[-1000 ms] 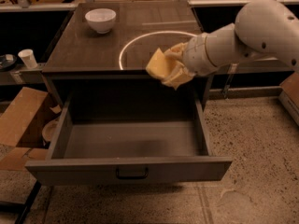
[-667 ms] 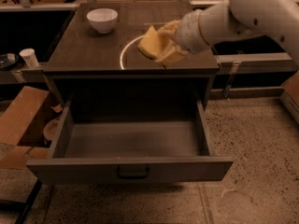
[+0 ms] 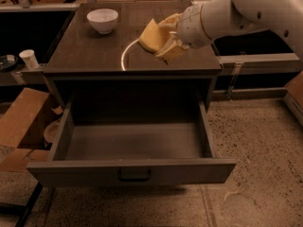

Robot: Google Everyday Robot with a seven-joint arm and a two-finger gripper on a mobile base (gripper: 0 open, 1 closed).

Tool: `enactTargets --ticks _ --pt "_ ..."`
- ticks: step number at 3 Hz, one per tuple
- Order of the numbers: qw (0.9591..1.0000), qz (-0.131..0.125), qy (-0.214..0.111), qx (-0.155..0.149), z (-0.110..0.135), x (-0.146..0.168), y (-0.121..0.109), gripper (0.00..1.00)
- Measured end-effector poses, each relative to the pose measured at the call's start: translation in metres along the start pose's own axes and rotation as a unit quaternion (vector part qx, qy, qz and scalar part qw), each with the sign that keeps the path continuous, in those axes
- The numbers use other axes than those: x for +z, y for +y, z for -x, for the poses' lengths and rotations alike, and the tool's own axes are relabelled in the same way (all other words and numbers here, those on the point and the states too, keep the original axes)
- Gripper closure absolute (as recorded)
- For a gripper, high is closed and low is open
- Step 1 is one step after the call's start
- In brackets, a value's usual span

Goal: Pick sponge from top drawer and place on counter

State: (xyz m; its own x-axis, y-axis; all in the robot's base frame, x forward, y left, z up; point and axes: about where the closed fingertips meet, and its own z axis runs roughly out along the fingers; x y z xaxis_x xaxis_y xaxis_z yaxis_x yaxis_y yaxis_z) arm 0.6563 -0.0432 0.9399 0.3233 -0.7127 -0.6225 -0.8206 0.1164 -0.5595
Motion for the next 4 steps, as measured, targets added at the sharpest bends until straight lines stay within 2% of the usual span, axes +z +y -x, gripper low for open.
enactTargets --ticks 1,2,3,4 --pt "0.9998 -0.017 0.006 0.007 -0.002 0.007 -0.012 1.00" --pt "0.9976 -0.057 0.005 0.038 -0.016 0.025 -0.054 1.00" --pt "0.9918 -0.089 -0.002 0.092 -0.038 0.048 -0.100 1.00" --pt "0.9847 -0.097 0.010 0.144 -0.058 0.069 -0.130 0.83"
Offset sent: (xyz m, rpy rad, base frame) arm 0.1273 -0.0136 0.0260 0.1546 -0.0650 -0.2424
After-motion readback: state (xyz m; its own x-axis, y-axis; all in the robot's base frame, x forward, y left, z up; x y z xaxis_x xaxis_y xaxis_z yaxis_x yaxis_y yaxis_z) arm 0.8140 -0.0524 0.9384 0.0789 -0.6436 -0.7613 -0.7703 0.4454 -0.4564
